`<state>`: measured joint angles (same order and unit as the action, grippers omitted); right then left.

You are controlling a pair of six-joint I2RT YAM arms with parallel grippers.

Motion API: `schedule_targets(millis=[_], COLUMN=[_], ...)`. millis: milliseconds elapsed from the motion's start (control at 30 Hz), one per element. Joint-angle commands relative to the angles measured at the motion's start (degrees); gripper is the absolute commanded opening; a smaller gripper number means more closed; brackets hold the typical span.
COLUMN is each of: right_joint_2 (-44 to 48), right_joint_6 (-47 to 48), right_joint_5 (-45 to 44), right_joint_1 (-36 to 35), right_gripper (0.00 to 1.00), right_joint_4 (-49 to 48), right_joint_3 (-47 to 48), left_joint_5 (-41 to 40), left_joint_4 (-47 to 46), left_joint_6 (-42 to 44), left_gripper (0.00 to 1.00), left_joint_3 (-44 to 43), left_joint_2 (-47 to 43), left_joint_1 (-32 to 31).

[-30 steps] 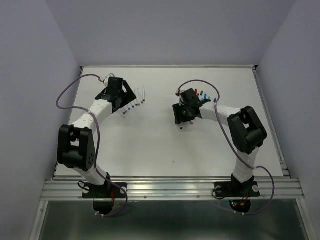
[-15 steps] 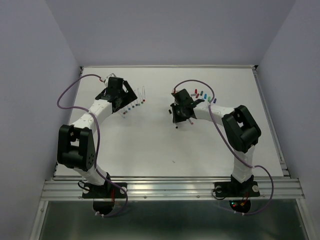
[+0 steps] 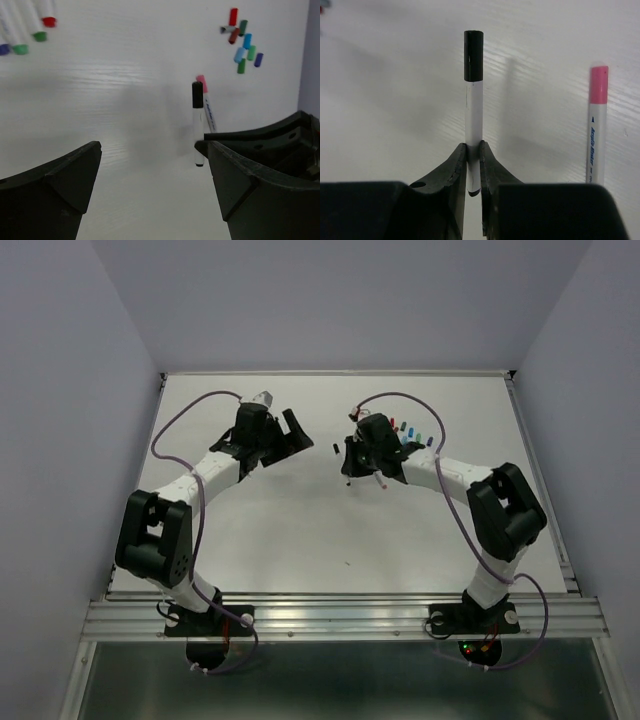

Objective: Open the pen caps

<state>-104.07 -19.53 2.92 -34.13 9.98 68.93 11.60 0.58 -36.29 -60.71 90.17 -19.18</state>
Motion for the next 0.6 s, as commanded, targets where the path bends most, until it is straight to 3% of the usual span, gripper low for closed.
schedule_targets(millis=[0, 267, 400, 567], right_joint_2=[7.4, 18.3, 19.9, 20.5], right_joint_6=[-3.1, -10.0, -15.4, -20.0], right_joint_5=[6.8, 9.5, 8.6, 7.6], right_joint_1=[-0.2, -0.2, -0.2, -0.2], right_gripper=[0.01, 0.01, 0.03, 0.05], right_joint_4=[-13.8, -24.6, -24.9, -24.7], right_joint_3=[-2.7, -9.2, -8.5, -6.8], left_joint_5=[13.5, 17.1, 20.8, 23.9], left_joint_4=[-15.6, -28.2, -36.4, -40.4], left_joint_6=[-0.5, -5.0, -5.5, -3.6], left_gripper=[0.99, 0.98, 0.96, 0.95], left_joint_3=[3.9, 9.6, 12.8, 15.5], left_joint_2=[-4.3, -9.3, -11.6, -14.1], left_joint_1=[-2.6, -5.5, -6.7, -7.6])
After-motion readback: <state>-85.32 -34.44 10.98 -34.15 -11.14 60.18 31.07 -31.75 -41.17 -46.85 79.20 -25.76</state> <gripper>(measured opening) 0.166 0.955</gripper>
